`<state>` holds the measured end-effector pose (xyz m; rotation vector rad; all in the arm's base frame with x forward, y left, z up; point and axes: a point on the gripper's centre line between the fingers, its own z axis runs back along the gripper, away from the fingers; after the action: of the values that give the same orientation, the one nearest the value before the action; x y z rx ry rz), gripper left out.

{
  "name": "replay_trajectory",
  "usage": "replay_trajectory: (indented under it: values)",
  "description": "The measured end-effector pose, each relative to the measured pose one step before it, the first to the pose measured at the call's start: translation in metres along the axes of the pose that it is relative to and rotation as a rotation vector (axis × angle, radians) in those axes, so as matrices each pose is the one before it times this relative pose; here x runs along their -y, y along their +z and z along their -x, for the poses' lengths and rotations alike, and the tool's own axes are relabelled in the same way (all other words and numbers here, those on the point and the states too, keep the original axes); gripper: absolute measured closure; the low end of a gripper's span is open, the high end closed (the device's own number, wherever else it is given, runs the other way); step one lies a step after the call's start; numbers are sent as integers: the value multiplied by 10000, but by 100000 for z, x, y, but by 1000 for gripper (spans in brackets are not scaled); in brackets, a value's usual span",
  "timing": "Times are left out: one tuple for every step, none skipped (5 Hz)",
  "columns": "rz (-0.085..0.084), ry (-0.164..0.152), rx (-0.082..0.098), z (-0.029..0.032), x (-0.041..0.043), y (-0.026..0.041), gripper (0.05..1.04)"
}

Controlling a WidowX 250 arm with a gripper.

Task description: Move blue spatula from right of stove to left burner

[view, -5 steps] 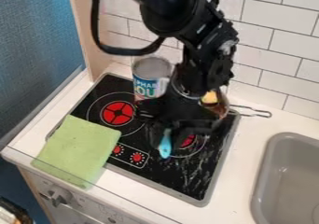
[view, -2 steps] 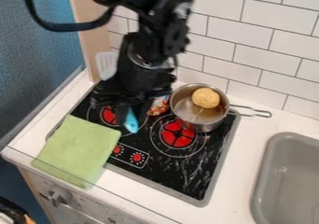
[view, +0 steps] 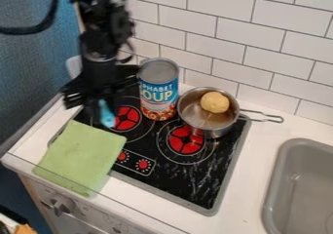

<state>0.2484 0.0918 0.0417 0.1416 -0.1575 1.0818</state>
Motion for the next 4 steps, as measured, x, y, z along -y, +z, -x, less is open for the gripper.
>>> replay_trajectory:
  values:
    - [206,150,21,-1465,356,-1006,759]
    - [164,279,-17,-1759,391,-2890,759]
    - [306,487,61,-782,1475,-1916,759]
    - [-358,-267,310,-118,1169,-672,759]
